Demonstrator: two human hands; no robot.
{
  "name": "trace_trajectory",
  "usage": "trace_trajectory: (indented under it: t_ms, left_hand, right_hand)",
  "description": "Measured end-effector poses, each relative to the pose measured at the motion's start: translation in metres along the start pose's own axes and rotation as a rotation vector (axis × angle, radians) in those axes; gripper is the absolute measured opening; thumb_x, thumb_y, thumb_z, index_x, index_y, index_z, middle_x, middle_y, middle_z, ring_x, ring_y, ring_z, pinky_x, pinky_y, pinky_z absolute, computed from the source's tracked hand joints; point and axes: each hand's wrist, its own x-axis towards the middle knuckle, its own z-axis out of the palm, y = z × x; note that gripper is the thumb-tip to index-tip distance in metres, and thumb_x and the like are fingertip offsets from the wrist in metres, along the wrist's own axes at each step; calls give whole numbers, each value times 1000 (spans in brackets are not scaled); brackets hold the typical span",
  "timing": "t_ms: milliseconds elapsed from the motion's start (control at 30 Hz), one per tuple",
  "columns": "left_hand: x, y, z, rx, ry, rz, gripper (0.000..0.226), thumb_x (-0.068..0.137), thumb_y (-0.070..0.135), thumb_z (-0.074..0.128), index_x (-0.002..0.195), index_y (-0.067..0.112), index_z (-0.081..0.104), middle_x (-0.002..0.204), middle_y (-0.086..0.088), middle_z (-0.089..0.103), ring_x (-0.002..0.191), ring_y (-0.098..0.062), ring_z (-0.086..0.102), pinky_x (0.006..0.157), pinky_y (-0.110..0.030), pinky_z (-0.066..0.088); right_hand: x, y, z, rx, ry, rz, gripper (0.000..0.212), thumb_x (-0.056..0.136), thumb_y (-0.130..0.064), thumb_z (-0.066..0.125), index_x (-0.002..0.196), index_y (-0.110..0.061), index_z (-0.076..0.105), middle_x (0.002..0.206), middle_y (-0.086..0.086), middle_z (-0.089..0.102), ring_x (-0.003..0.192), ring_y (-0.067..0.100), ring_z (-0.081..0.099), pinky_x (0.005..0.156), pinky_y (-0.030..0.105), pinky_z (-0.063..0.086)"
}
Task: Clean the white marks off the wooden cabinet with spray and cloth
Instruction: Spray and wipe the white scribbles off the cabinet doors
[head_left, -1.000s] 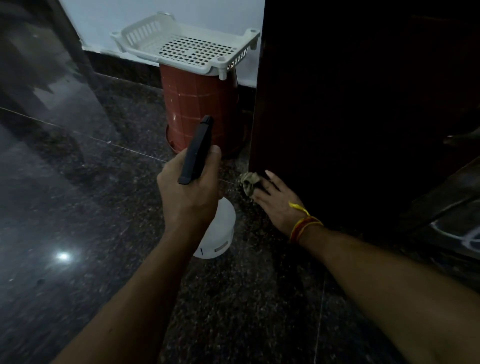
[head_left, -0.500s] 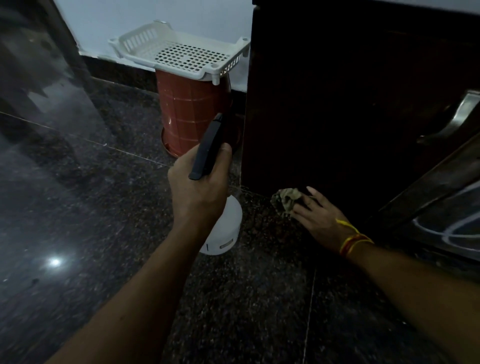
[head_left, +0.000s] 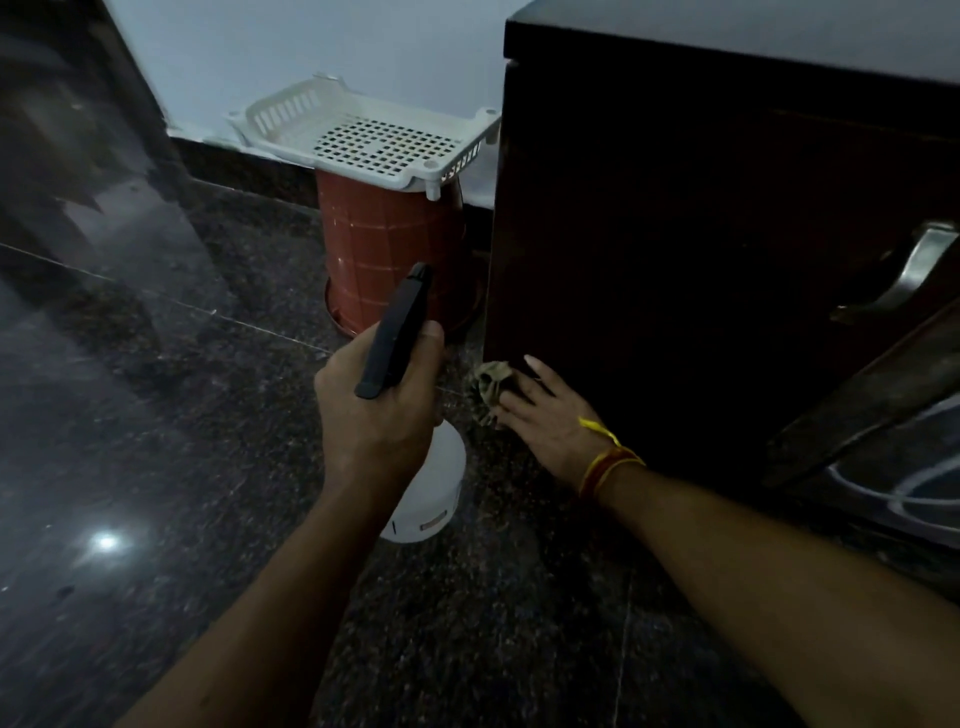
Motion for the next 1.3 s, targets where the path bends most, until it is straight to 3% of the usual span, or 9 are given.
trace_trajectory:
  t_ms: [133,267,500,633,767,867,967,1100,1300]
  left_hand:
    - [0,2,10,-45,3,-7,32,94,21,59,80,-8,60,59,-30,55,42,-25,53,40,-12,40]
    - [1,7,16,-70,-3,26,31,94,25,58,82,-4,62,64,-25,61,40,-18,55,41,-13,42]
    - [-6,22,25,-86,-5,-3,26,96,25,57,85,3,65,67,-7,65,41,-15,57,42,-17,44]
    - [-14,33,40,-100,-43,-2,24,93,33,56,72,24,63,59,9,67,43,-14,59,45,-26,48]
    - [-27,51,60,-171,-118,16,25,92,34,54,76,17,62,73,-5,69,38,-13,53,44,-26,45]
    - [-32,60,72,-185,-135,33,26,93,33,55,78,14,64,72,-9,68,37,-12,53,43,-24,44]
    - [-37,68,82,-220,-164,45,22,95,26,57,80,13,65,65,-20,64,38,-13,54,43,-22,44]
    - [-41,77,90,-227,-209,67,24,96,20,58,84,1,65,60,-24,60,40,-13,55,43,-15,42]
    - [-49,87,98,-219,-240,81,21,95,21,58,83,5,65,64,-27,61,41,-15,56,42,-14,41]
  right_hand:
    - [-5,31,-19,86,198,121,53,95,-25,36,148,-23,28,150,0,33,144,31,19,107,50,-31]
    - [-9,58,-48,140,513,299,50,92,-19,33,139,-19,47,141,2,50,134,32,41,116,51,1]
    - [-76,92,-45,121,521,499,61,90,-17,40,149,-21,26,153,4,34,140,36,29,115,52,-3]
    - [-118,110,-39,155,543,626,66,88,-13,48,150,-22,26,147,7,40,135,37,35,115,52,-2]
    - [-151,124,-42,136,539,759,63,90,-9,42,150,-19,25,139,14,45,130,40,38,116,53,0]
    - [-164,131,-46,133,593,902,58,91,-8,38,148,-17,30,142,16,43,132,40,37,116,55,13]
    - [-165,126,-46,186,664,1026,56,90,-10,47,145,-14,37,142,18,45,127,39,42,111,53,27]
    - [-152,118,-58,411,796,1276,51,87,-6,53,137,-5,46,136,24,47,113,39,51,95,46,40]
    - [-162,117,-69,798,907,1353,57,84,-9,51,139,-3,39,142,23,34,131,36,34,106,40,36]
